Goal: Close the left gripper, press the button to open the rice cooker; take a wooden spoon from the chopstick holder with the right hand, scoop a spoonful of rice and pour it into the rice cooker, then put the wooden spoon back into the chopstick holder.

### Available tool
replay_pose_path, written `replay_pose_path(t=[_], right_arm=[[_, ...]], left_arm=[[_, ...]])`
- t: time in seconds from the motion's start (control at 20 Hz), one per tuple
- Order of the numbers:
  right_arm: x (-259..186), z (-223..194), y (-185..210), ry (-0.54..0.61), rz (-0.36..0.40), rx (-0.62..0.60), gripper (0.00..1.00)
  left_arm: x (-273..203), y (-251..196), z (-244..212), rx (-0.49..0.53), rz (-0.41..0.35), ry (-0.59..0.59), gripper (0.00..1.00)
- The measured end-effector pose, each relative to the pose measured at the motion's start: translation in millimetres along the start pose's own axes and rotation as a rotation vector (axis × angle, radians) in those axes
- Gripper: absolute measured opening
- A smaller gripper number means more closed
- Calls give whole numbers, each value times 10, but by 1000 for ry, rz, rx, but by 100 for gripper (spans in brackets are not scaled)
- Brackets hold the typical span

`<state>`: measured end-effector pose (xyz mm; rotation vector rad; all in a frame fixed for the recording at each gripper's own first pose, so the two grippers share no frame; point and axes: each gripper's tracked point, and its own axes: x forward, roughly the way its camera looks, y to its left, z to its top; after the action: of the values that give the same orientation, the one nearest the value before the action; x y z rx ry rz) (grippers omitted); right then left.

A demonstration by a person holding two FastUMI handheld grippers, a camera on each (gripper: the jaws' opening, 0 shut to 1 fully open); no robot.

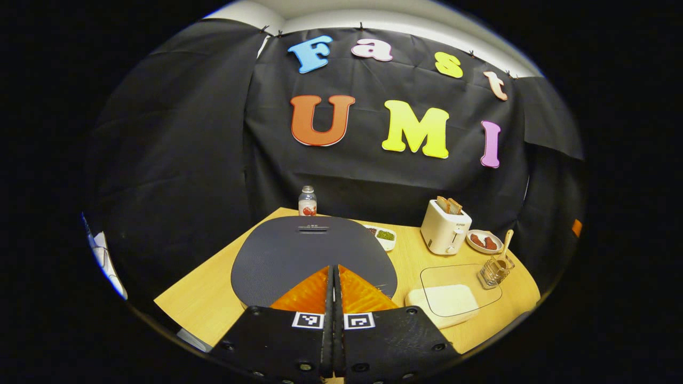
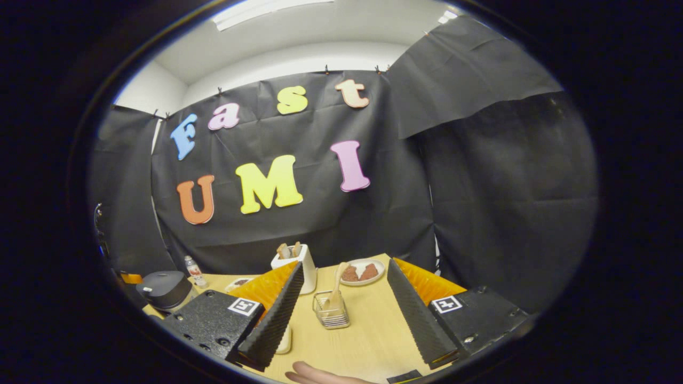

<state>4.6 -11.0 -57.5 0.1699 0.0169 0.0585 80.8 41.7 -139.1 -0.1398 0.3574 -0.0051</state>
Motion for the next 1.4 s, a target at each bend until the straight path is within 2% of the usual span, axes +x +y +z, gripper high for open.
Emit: replay_pose_path(t=[0.1, 0.15, 0.2, 0.3, 0.6, 0.8, 0.9, 1.0, 1.15, 1.3, 1.35, 1.4], right_arm=[[7, -42, -57, 4, -6, 3, 100], [20, -43, -98, 0, -12, 1, 96], [29, -45, -134, -5, -21, -2, 100], [44, -53, -173, -3, -24, -9, 100], [72, -102, -308, 0, -20, 3, 100], [85, -205, -392, 31, -33, 27, 100], [53, -207, -400, 35, -31, 29, 100], [8, -167, -397, 31, -30, 35, 100], [-91, -119, -357, 22, -13, 29, 100], [-113, -94, -387, 15, -17, 27, 100], [-106, -108, -381, 21, -16, 23, 100], [-99, -133, -377, 33, -15, 19, 95]], left_arm=[[19, 13, -112, -69, -9, 37, 0], [33, -4, -142, -95, -23, 48, 0], [41, -37, -214, -114, -37, 73, 0], [57, -30, -246, -128, -41, 73, 1], [98, -39, -310, -76, -50, 79, 1], [106, -26, -312, -45, -19, 73, 1], [106, -24, -313, -32, -27, 80, 1], [130, -33, -327, -37, -52, 126, 1], [89, -25, -369, 31, -94, 228, 1], [37, -38, -228, 58, -66, 210, 0], [-37, -95, -172, 42, -84, 185, 2], [-92, -174, -96, 24, -107, 141, 0]])
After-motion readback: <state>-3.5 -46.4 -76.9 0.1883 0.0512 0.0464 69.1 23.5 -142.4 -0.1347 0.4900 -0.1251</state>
